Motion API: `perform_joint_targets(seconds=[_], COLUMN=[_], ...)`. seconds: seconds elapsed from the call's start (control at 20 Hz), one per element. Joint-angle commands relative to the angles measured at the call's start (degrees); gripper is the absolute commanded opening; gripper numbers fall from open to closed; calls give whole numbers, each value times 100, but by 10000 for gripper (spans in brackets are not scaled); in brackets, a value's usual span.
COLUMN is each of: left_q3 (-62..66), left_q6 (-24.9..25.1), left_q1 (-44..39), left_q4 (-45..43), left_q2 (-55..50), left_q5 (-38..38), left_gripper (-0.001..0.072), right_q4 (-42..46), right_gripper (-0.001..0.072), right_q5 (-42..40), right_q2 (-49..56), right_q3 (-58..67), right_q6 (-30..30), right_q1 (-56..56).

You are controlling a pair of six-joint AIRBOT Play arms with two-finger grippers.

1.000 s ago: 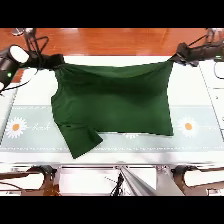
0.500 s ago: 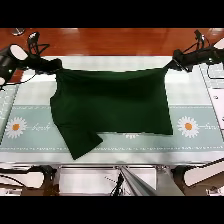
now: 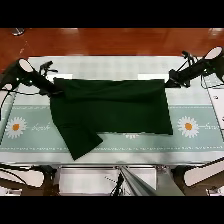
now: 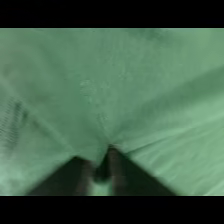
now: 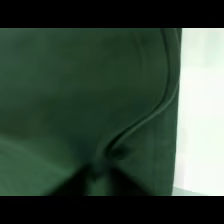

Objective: Fold the shirts.

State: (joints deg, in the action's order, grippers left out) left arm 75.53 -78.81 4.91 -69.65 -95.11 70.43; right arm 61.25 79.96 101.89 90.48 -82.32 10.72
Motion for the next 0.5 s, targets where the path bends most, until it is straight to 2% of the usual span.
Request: perform_joint_targets(seconds=[0.0,0.15,0.25,0.35,0.45], left_q3=[-101,0,-391,-1379,-2540], left_q6=[37,37,177,459,761], left_q1=[-28,153,538,1049,1655], left_q4=[-72,-601,-551,-271,243], left_q2=[-70,199,673,1351,2013], left_q5=[374,955,1084,817,367], left_gripper=[705,705,704,704,704], right_q4=[55,103,522,841,616], right_gripper=[635,635,635,635,635], right_q5=[-166,203,647,402,-396], right_q2=[-24,-417,-938,-1762,-2787], right_q3=[-275,-234,-326,-1010,-2277], right_q6=[-160,-164,-291,-278,-162], right_q1=[-153,-46,155,374,555])
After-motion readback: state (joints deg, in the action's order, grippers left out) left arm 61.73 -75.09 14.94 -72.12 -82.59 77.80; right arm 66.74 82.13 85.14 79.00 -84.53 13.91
